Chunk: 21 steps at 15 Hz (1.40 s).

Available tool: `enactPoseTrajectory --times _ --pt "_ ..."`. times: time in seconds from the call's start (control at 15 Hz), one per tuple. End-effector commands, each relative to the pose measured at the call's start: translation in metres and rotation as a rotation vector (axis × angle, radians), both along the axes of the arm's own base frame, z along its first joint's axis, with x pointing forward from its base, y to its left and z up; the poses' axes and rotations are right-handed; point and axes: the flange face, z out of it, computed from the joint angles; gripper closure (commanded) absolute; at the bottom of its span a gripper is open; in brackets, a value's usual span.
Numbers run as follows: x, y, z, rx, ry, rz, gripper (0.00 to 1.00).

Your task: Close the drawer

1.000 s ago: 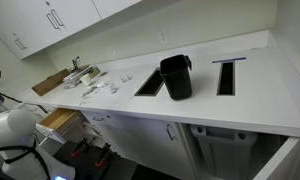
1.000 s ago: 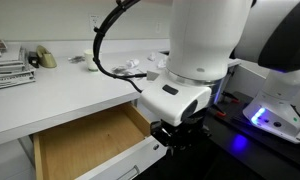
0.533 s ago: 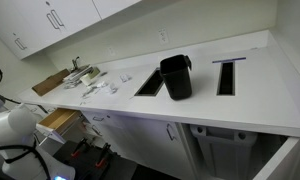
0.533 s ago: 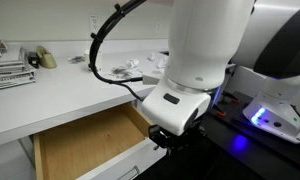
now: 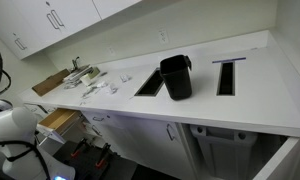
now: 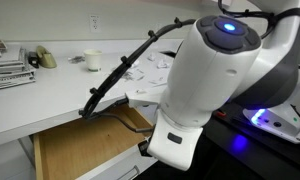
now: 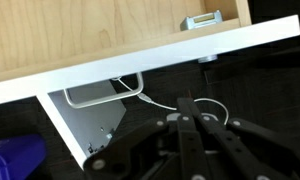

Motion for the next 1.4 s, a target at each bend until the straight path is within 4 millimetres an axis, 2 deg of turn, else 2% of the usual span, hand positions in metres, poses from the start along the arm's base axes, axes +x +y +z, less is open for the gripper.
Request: enactPoseTrajectory --times 0.0,0.33,0.6,0.87,1.33 --pt "-0.002 0.015 -0.014 -0.017 -0.048 0.111 1.0" --pt "0.006 0.024 -0.036 -0.096 -0.17 0.211 1.0" --pt "0.021 0.026 -0.043 -0.171 -0.269 0.251 1.0" --pt "0.053 0.022 -0.049 -0.216 -0.315 0.286 0.99" --pt "0.132 0.02 -0.051 -0.27 -0.346 0.315 0.99"
